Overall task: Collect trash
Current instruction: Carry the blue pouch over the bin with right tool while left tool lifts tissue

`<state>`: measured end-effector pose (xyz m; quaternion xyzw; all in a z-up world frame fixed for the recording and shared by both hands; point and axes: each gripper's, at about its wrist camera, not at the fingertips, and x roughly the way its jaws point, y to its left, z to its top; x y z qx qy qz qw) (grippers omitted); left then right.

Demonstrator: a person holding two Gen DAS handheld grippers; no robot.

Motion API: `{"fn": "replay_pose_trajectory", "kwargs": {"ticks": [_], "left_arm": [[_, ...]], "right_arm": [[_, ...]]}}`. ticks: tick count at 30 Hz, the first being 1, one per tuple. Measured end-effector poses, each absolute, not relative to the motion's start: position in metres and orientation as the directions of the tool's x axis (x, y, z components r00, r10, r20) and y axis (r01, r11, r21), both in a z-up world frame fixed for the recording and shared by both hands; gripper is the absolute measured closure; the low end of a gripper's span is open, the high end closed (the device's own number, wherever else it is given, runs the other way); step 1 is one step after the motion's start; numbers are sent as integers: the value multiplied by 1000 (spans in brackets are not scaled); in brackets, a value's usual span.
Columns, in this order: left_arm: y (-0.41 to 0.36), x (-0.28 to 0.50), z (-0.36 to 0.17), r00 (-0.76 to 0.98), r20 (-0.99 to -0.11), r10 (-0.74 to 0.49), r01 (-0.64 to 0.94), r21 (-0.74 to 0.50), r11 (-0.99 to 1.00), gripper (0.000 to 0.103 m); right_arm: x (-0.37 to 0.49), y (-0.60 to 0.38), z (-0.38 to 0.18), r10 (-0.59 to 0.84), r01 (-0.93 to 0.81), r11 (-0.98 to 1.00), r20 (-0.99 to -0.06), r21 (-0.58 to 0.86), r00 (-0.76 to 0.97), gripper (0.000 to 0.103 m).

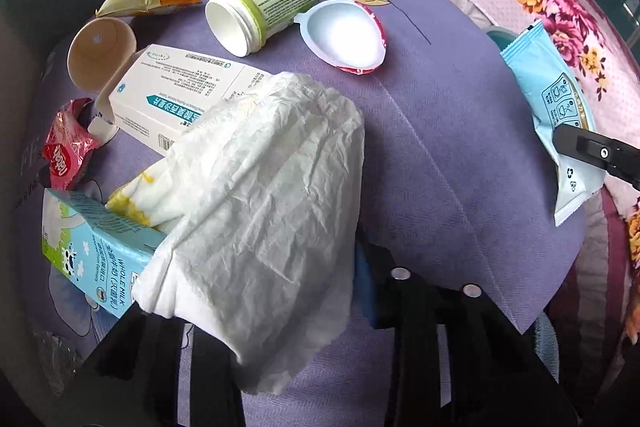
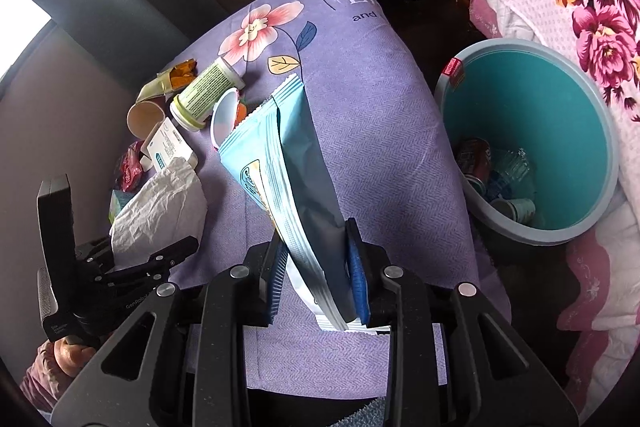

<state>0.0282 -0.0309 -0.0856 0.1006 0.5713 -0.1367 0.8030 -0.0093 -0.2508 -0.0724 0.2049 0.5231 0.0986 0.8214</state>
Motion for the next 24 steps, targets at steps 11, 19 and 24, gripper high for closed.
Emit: {"fn": "replay_pose_trajectory", "kwargs": {"ticks": [11, 19, 24], "left_arm": [[-30, 22, 5, 414, -861, -295, 393, -124, 911, 94], [-55, 32, 31, 374, -823, -427, 457, -237, 857, 94], [-79, 31, 15, 309, -833, -458, 492, -272, 827, 94]], "right_arm": [[-3, -265, -70, 365, 78, 889, -803, 450, 471, 76], [-6, -279, -59, 346, 92, 889, -790, 449, 506, 76], [-11, -298, -55, 318, 127, 888, -789, 442, 525, 76]]}}
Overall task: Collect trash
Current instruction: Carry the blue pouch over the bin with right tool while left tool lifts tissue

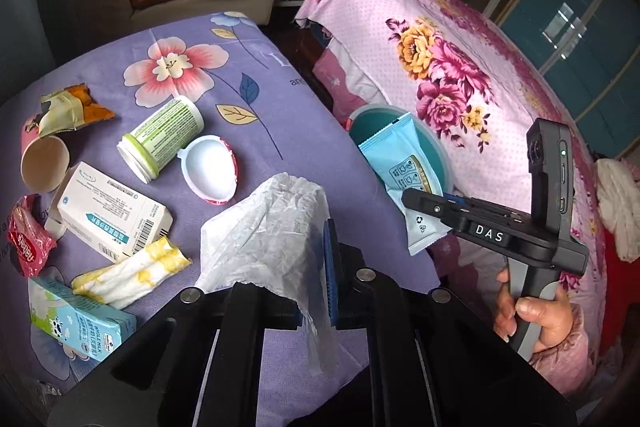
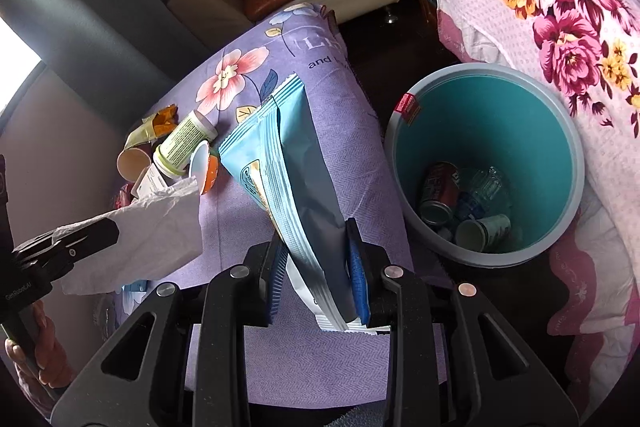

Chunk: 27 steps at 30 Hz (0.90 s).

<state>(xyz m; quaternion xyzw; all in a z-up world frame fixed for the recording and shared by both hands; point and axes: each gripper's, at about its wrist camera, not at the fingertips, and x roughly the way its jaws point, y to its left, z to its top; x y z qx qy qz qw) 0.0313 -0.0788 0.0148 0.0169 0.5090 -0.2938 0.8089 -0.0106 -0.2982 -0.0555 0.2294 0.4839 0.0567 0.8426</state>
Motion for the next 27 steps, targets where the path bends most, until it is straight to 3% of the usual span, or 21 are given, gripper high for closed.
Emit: {"fn": "replay_pose_trajectory", "kwargs": {"ticks": [12, 21, 23, 25, 27], "left_arm": [[-121, 43, 24, 333, -818, -469, 560, -229, 797, 94], [-104, 42, -53, 276, -913, -299, 534, -113, 838, 90], [-93, 45, -61, 267, -922, -279, 509, -111, 853, 80], [-84, 44, -65, 264, -926, -268, 506, -103, 856, 45], [-77, 39, -63, 292, -924, -246, 515, -65, 855, 29]], "right_arm": [[-19, -337, -40, 265, 184, 879, -773, 439, 577, 76], [-12, -327, -56, 285, 180, 882, -796, 436, 534, 76], [-11, -324, -57, 287, 177, 883, -798, 435, 529, 76], [-9, -321, -58, 289, 173, 885, -800, 433, 525, 76], [-7, -321, -59, 291, 172, 885, -802, 433, 521, 76]]}}
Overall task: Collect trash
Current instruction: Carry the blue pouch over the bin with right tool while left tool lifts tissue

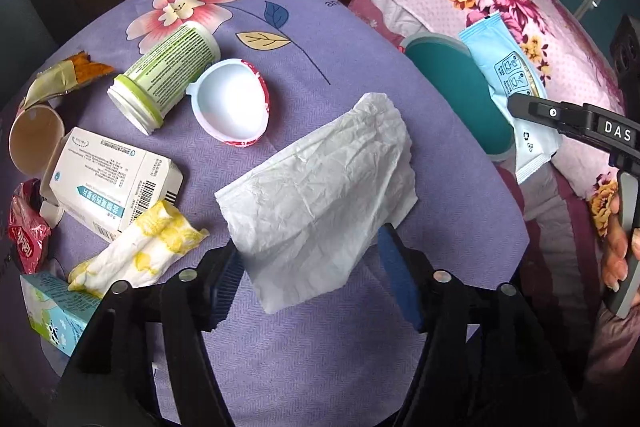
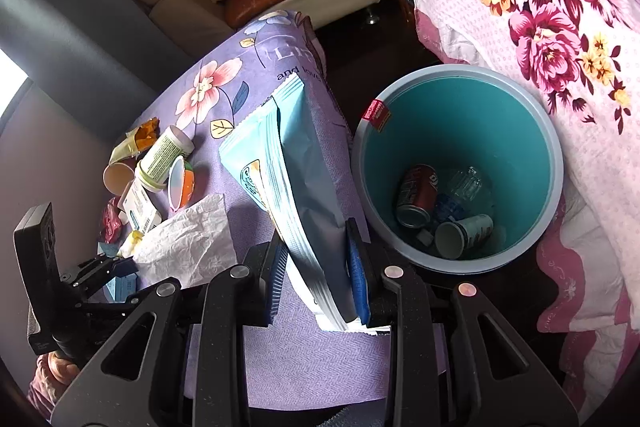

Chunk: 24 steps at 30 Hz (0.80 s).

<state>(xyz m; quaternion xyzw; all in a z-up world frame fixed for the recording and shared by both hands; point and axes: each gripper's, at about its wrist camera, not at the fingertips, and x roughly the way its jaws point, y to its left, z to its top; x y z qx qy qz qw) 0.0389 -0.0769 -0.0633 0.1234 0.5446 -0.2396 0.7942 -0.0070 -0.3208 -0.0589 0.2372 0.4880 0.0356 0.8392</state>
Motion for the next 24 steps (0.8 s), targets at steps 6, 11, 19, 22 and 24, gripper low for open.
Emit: {"fn": "replay_pose_trajectory", "kwargs": {"ticks": [6, 11, 19, 22, 24], "left_arm": [[-53, 30, -58, 312, -924, -222, 528, -25, 849, 26], [-62, 40, -46, 358, -903, -239, 569, 8, 822, 25], [-102, 60, -86, 295, -932, -208, 620, 21, 784, 22], [-105, 61, -95, 277, -935, -222, 613, -6, 790, 22], [-106, 61, -97, 286, -931, -227, 608, -7, 794, 22]], "right_arm": [[-5, -320, -60, 290, 173, 887, -808, 428, 513, 76], [-2, -317, -60, 285, 169, 893, -815, 417, 504, 76], [-3, -315, -55, 264, 161, 908, -828, 386, 495, 76], [-3, -318, -53, 245, 169, 914, -834, 368, 494, 76], [-3, -319, -54, 241, 175, 914, -836, 367, 492, 76]]}}
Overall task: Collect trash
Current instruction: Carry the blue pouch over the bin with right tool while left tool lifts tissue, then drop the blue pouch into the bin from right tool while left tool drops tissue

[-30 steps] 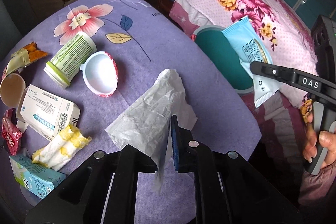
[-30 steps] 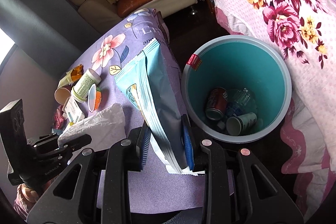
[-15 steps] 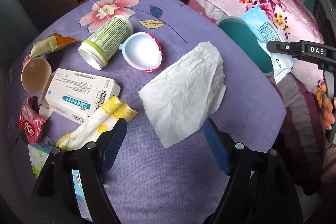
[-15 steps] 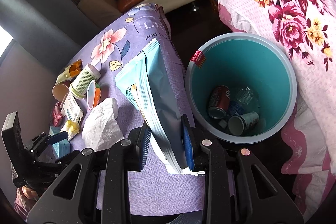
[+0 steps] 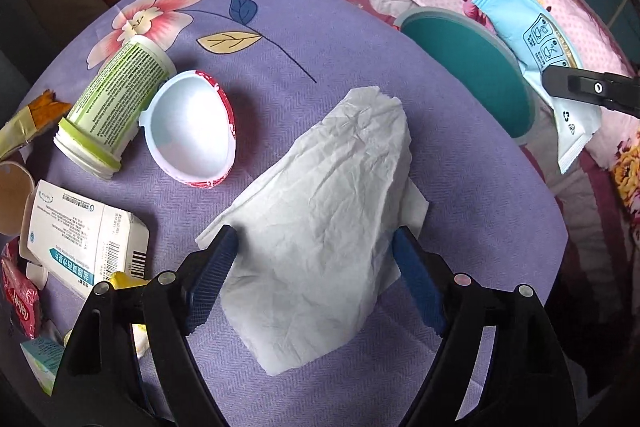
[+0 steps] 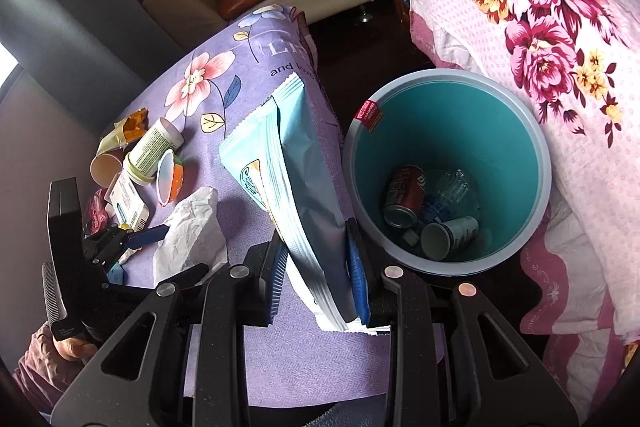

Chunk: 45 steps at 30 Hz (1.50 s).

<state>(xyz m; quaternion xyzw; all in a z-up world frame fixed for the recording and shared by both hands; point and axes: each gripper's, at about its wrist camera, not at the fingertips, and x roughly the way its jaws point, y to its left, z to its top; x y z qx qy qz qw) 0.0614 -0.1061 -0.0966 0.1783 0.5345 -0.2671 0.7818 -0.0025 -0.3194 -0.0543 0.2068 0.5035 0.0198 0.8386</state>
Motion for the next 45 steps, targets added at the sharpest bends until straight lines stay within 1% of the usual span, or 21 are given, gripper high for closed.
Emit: {"fn": "replay_pose_trajectory", "kwargs": {"ticks": [2, 4, 5, 6, 7, 8, 10, 12, 21, 26, 36, 45], "left_arm": [[-106, 62, -95, 294, -928, -229, 603, -6, 798, 29], [-103, 65, -92, 303, -925, -228, 589, -6, 808, 49], [-102, 67, -90, 304, -925, -228, 581, -10, 814, 55], [-101, 69, -89, 306, -925, -225, 570, -11, 821, 65], [-99, 72, -88, 307, -926, -220, 556, -13, 831, 72], [-98, 74, -88, 308, -927, -216, 541, -17, 841, 75], [-99, 77, -85, 306, -927, -217, 521, -27, 853, 84], [-102, 77, -81, 307, -925, -225, 516, -37, 856, 88], [-142, 68, -44, 334, -892, -305, 564, -71, 823, 89], [-177, 72, -36, 334, -882, -332, 591, -78, 803, 89], [-259, 77, -46, 292, -886, -362, 675, -77, 734, 89], [-297, 93, -62, 246, -898, -366, 684, -107, 722, 88]], "right_arm": [[-2, -320, -56, 239, 178, 914, -839, 364, 488, 76], [-1, -319, -57, 239, 179, 915, -842, 362, 485, 76], [0, -319, -58, 238, 178, 916, -843, 360, 482, 76], [1, -318, -59, 237, 176, 917, -845, 357, 480, 76], [1, -317, -59, 234, 174, 919, -847, 353, 478, 76], [2, -316, -59, 229, 172, 923, -848, 345, 477, 76], [2, -315, -57, 219, 168, 928, -850, 333, 479, 76], [2, -316, -55, 213, 166, 930, -850, 327, 482, 76], [-3, -336, -50, 177, 207, 924, -841, 320, 510, 76], [-9, -356, -50, 143, 248, 918, -843, 308, 518, 76], [-18, -410, -58, 67, 356, 889, -851, 288, 521, 76], [-20, -436, -74, 55, 405, 867, -864, 290, 501, 76]]}}
